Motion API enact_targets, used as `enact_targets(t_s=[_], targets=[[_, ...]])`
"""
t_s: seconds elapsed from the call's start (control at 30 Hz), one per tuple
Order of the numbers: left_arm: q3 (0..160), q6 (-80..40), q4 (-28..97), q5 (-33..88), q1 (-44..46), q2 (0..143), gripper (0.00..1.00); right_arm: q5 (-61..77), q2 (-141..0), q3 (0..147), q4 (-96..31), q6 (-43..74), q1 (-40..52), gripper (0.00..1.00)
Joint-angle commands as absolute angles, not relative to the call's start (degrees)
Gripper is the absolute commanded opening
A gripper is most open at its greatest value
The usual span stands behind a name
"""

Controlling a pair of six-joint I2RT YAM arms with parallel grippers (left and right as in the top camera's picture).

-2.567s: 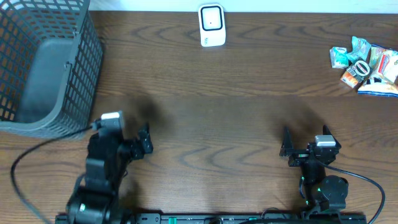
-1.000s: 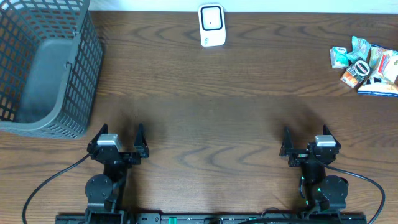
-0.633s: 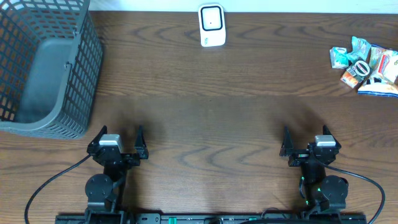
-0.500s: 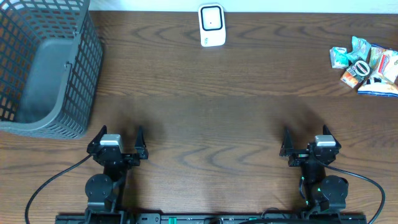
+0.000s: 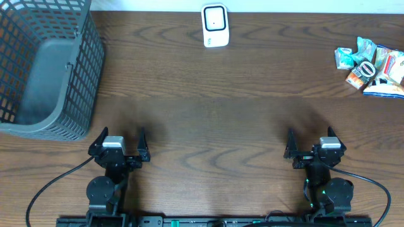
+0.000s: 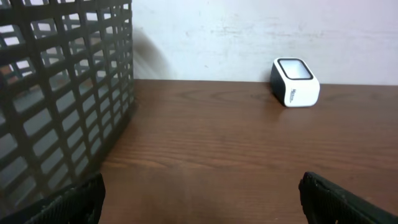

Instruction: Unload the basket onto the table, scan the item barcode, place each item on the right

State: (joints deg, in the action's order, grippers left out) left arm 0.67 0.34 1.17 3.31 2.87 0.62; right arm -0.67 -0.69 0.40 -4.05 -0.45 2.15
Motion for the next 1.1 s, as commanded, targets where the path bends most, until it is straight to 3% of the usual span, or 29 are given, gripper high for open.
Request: enact_targets(t_s=[0.0, 1.07], targets=[[0.21, -3.46, 4.03, 3.84, 2.70, 0.08, 0.98, -0.71, -0.34, 0.32, -4.32, 0.36, 1.69, 0.99], [0.21, 0.21, 4.08, 3.42, 4.27, 0.08, 0.98, -0.71, -0.34, 0.32, -4.32, 0.36, 1.69, 0.99]])
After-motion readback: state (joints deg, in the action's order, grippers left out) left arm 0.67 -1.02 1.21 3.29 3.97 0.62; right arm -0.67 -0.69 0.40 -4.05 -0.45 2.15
